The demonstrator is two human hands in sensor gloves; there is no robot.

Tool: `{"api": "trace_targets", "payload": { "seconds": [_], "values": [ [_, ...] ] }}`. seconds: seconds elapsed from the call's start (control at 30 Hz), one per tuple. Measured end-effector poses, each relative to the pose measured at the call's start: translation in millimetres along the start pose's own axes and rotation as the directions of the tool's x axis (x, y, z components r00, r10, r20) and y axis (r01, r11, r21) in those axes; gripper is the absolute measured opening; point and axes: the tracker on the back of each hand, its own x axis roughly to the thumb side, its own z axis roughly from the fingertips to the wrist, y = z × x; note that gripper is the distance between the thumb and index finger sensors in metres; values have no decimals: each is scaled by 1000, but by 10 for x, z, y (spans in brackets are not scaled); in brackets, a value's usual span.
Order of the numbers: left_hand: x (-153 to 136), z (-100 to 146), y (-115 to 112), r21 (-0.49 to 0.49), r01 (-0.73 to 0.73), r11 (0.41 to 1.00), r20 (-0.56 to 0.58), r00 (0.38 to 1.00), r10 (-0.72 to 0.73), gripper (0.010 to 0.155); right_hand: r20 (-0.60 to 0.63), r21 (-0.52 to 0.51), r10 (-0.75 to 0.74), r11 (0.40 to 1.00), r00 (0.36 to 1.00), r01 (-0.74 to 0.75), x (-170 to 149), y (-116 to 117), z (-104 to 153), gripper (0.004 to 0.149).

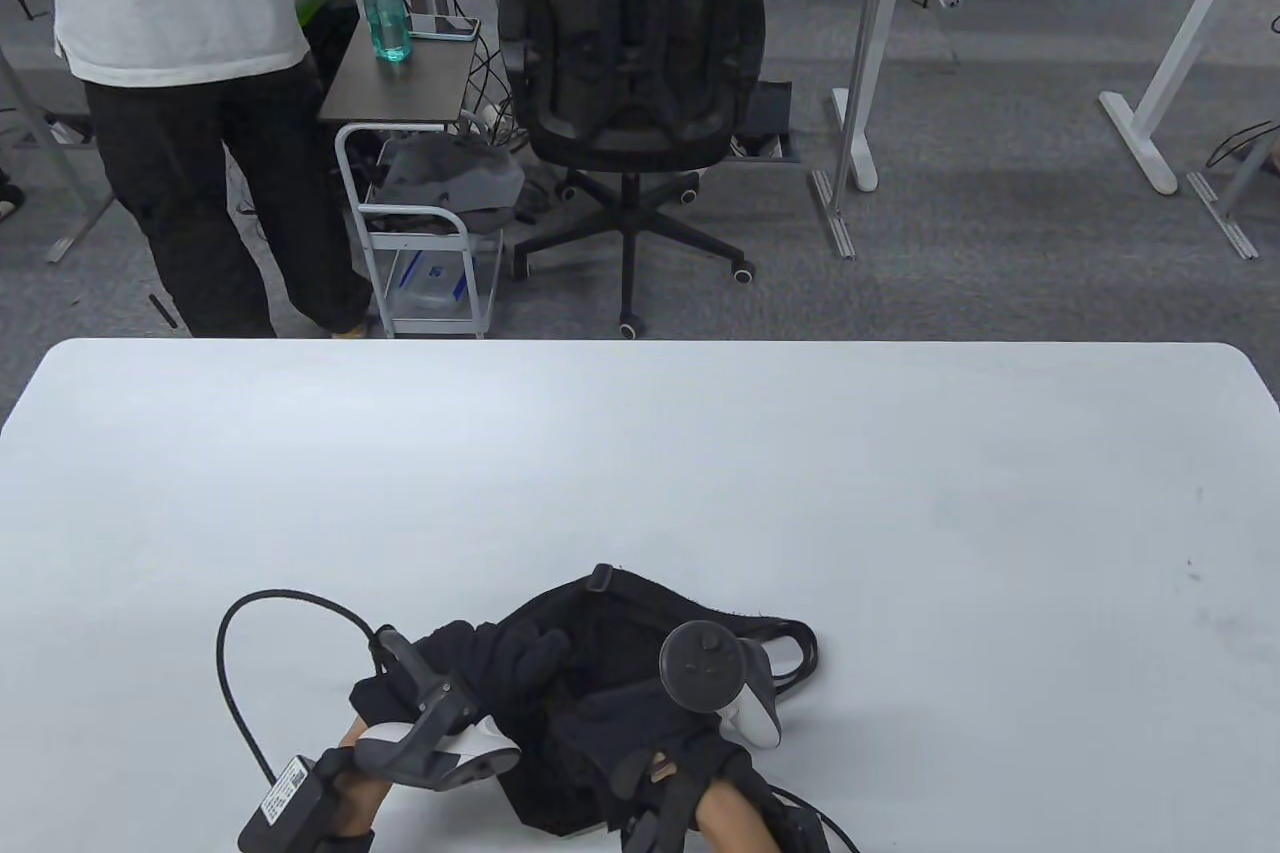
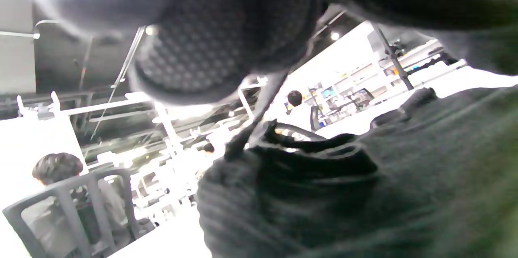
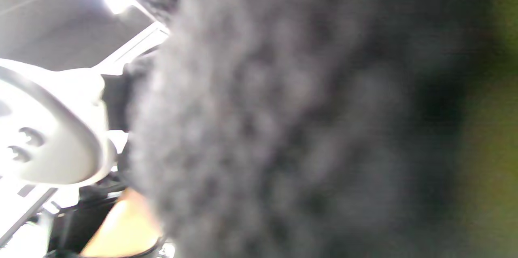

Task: Pull shoulder strap to tighten

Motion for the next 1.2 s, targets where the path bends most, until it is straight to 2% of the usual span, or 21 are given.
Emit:
{"api": "trace_targets", "payload": {
  "seconds": [0.13,0.27,0.43,0.6,0.93,1.03,1.07,1.13,1.2],
  "values": [
    [56,-16,28,21,-28,999,22,999,27,64,-14,-55,-2,999,1000,1,-37,-40,8,52],
    [135,-32,85,56,-35,998,52,998,32,64,-7,-44,-25,999,1000,25,-47,-22,1,56],
    [209,-41,74,61,-49,997,82,996,43,65,6,-37,-39,999,999,40,-33,-12,-11,42],
    [177,-28,20,46,-54,997,76,996,51,65,14,-20,-41,999,999,41,-19,2,-21,41],
    [-67,-2,-103,-24,-59,998,-23,998,59,65,11,-9,-10,1000,1000,10,-1,34,-33,41],
    [11,-24,-45,-20,21,1000,11,1000,-21,65,9,-16,10,1000,1000,-10,-11,42,-22,41],
    [24,-25,-31,-20,38,999,15,999,-37,64,7,-28,52,998,999,-52,-13,37,-8,42],
    [24,-21,-25,-16,12,1000,14,1000,-12,64,8,-58,125,991,992,-124,-3,20,1,52],
    [26,-21,-6,-1,-23,1000,6,1000,23,64,5,-90,120,989,993,-119,1,6,-8,57]
  ]
}}
